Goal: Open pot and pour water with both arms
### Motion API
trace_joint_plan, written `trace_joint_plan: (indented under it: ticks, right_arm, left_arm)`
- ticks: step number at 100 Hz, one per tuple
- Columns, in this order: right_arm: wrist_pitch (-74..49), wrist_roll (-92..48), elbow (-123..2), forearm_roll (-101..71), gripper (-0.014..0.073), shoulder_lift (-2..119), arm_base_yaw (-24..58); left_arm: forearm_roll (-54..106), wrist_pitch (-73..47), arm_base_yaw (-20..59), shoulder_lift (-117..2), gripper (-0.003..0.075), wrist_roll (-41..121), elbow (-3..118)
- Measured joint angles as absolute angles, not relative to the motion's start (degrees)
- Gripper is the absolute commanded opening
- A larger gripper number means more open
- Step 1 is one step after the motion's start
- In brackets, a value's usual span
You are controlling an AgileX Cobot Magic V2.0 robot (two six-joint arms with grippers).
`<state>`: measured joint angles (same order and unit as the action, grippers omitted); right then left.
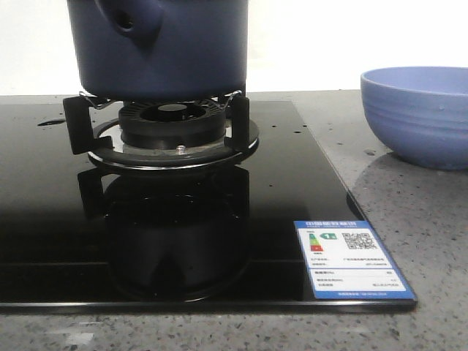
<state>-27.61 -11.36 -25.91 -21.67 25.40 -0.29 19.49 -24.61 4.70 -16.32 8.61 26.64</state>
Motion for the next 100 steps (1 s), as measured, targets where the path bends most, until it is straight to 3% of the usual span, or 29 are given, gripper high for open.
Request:
trace_joint_plan:
  ticks: [11,20,29,40,50,100]
  right_arm:
    - [-28.5,-13.9,-29.0,-21.5,-0.0057,29.0,1.3]
    - [-28.7,-15.9,-30.4,-21.5,-0.0012,30.2,3.3]
    - [-28.8,-16.7,-31.0,-21.5,0.0088,30.5,5.2]
    - [-28.8,-17.0,-31.1,-21.7,0.0274,30.5,6.3]
    - [-28.8,-17.1,-31.1,-21.9,0.0382,30.6,6.4]
    - [-28.1,-17.2,-31.1,-23.7,0.0388,30.6,6.4]
  left_arm:
    - [20.1,-25.3,7.5,-18.1,-0.0011,10.1,29.1]
    - [20.2,-25.4,11.6,-19.0,0.0043,13.0,29.8]
    - [20.3,-25.4,15.3,-20.2,0.0146,14.7,30.3]
    - [22.0,-24.0,19.3,-21.9,0.0312,15.3,30.7]
    - [22.6,-20.9,22.0,-23.8,0.0394,15.4,30.7]
    - [22.7,-1.6,34.0,-41.0,0.0403,15.6,32.3]
